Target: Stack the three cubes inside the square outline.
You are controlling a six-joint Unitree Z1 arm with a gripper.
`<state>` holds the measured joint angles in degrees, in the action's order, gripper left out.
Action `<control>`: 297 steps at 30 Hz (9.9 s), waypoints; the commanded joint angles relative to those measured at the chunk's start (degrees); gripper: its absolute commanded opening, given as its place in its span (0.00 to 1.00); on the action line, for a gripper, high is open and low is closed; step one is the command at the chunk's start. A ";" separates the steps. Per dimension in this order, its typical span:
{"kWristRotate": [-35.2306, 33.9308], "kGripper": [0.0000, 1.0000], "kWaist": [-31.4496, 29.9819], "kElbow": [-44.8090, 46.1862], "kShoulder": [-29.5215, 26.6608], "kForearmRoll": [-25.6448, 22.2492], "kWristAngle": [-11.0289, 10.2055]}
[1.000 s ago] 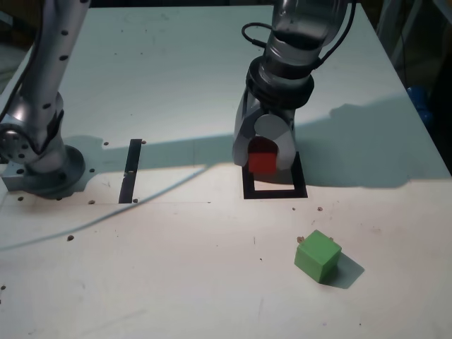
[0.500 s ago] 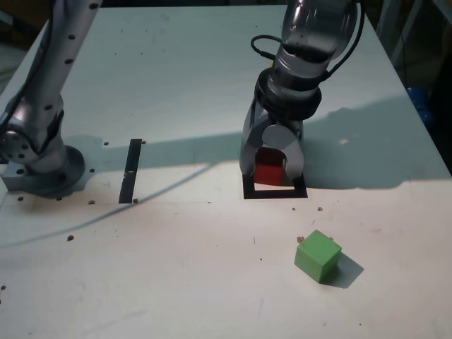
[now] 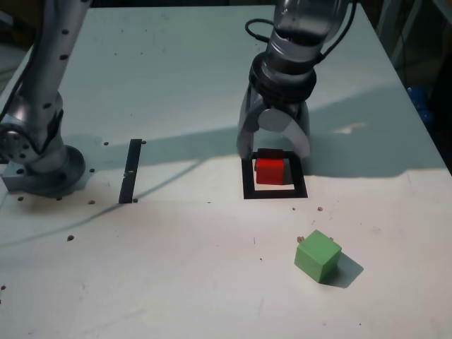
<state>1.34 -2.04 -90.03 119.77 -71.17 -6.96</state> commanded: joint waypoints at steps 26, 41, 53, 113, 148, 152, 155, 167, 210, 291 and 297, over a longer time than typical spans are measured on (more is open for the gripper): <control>36.48 0.99 27.42 -13.56 3.75 -3.77 -3.83; 40.47 0.91 28.91 -25.26 14.11 -9.20 -4.46; 36.95 0.43 27.34 -27.18 16.17 -11.00 -8.77; 3.37 0.33 -1.19 -14.55 1.32 -16.30 2.23; 2.19 0.62 -3.68 -15.12 5.20 -14.75 5.31; 2.50 0.96 -3.68 -14.80 5.43 -14.31 5.34; 2.51 1.00 -3.68 -14.68 5.45 -14.26 5.32; 2.40 1.00 -4.05 -14.07 3.01 -14.57 3.64; 18.46 0.98 -24.06 -30.49 9.75 -18.28 -1.63; 5.43 0.30 -15.57 -26.05 3.86 -22.36 -3.29; 3.50 0.30 -11.55 -23.00 0.33 -22.27 -2.66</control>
<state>5.04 -14.07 -113.24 120.99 -92.78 -9.86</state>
